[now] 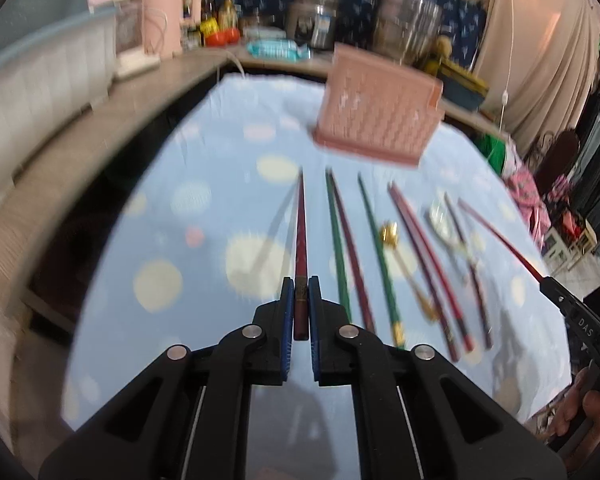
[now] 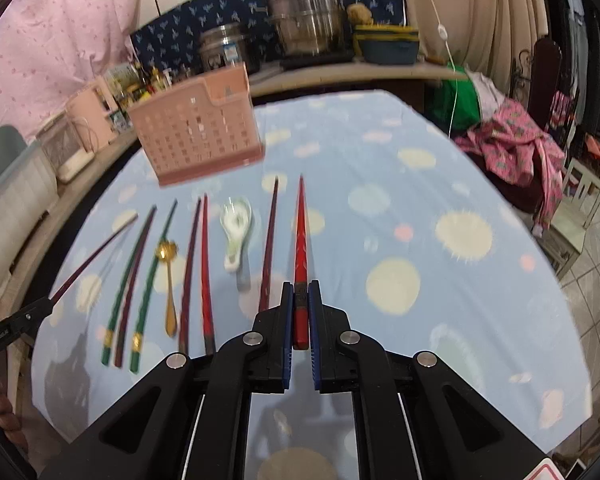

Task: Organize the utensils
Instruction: 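Lift both chopsticks into the pink basket and open both tools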

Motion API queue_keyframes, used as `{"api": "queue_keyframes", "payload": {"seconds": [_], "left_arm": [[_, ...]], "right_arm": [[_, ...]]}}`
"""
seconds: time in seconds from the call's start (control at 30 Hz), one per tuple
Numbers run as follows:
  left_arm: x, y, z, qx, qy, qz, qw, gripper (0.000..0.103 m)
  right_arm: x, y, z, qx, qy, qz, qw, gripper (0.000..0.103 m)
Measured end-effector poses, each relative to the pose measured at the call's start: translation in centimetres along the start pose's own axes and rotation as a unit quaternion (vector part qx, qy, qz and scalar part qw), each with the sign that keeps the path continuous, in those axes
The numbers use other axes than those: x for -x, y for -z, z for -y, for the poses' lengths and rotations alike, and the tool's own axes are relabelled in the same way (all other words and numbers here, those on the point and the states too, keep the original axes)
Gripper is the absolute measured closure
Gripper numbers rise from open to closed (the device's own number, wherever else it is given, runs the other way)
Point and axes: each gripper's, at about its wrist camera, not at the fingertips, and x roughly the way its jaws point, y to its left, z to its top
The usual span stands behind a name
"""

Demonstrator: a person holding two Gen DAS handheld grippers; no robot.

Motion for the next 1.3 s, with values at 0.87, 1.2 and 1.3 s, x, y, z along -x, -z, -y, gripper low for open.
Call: {"api": "queue_keyframes", "payload": {"seconds": [0.87,1.2,1.3], "left_arm": [[5.8,-24.1,5.0,-0.036,0.045,0.221,0.9735,0.096],[1.9,-29.8,7.5,-0.039,0.041,0.258,0.9645,0.096],[-0.4,-30.2,7.3,-0.032,0.038,0.240,0.9694,0.096]], "right_arm": [[2.7,-24.5,-3.6,0.021,-0.077,0.192,0.978,0.096],[-1.3,-31.2,-6.6,0.016,-0.109,0.218,0.970,0.096],[-3.9,-31.4,-6.7,0.005,-0.121,0.190,0.974,0.096]]}}
